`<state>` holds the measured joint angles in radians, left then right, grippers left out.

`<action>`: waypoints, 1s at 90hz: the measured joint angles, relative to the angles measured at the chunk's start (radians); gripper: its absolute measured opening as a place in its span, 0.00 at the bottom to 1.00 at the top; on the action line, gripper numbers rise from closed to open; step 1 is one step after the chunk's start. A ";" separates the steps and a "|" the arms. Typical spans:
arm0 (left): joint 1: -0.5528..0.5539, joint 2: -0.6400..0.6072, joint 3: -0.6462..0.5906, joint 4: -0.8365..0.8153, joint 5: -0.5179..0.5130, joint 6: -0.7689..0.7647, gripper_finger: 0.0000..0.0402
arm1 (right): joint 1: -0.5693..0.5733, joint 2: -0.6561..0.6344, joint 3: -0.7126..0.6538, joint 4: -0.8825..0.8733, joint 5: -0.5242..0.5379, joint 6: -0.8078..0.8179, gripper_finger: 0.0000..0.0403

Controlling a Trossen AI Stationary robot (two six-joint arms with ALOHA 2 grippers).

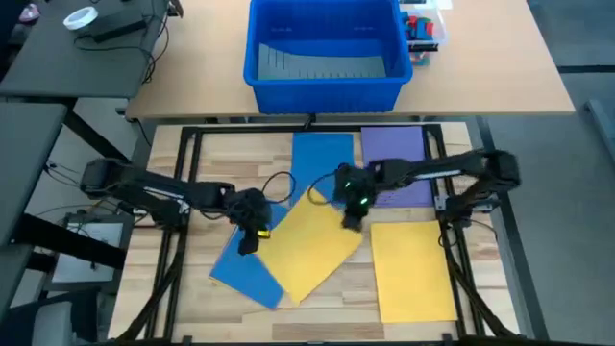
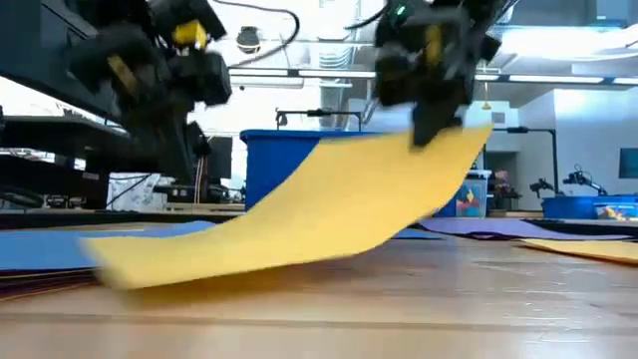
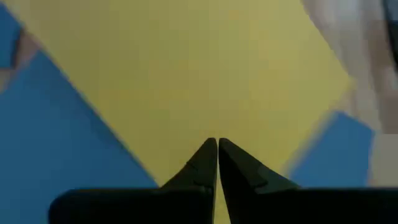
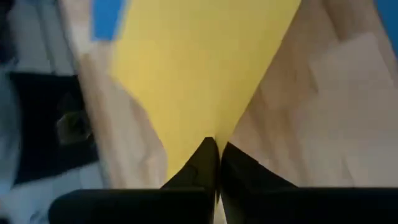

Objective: Organize paper
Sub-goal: Stack the yellow paper on top of the other yellow papers

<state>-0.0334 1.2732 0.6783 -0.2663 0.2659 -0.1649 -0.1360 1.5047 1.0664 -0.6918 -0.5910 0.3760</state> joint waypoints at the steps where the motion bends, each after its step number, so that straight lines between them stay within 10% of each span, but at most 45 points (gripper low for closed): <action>1: 0.000 -0.008 0.002 -0.002 0.000 0.000 0.00 | -0.005 -0.015 0.000 -0.022 -0.020 -0.013 0.00; 18: 0.000 -0.096 0.007 -0.010 -0.039 -0.055 0.00 | -0.016 -0.202 0.001 -0.416 -0.254 -0.229 0.00; 53: 0.000 -0.104 0.008 -0.006 -0.094 -0.206 0.00 | -0.025 -0.148 -0.099 -0.668 0.157 -0.579 0.00; 90: 0.000 -0.104 0.008 -0.006 -0.116 -0.252 0.00 | 0.017 0.057 -0.171 -0.632 0.275 -0.561 0.00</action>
<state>-0.0330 1.1694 0.6865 -0.2718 0.1497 -0.4168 -0.1187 1.5617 0.8959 -1.3239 -0.3164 -0.1847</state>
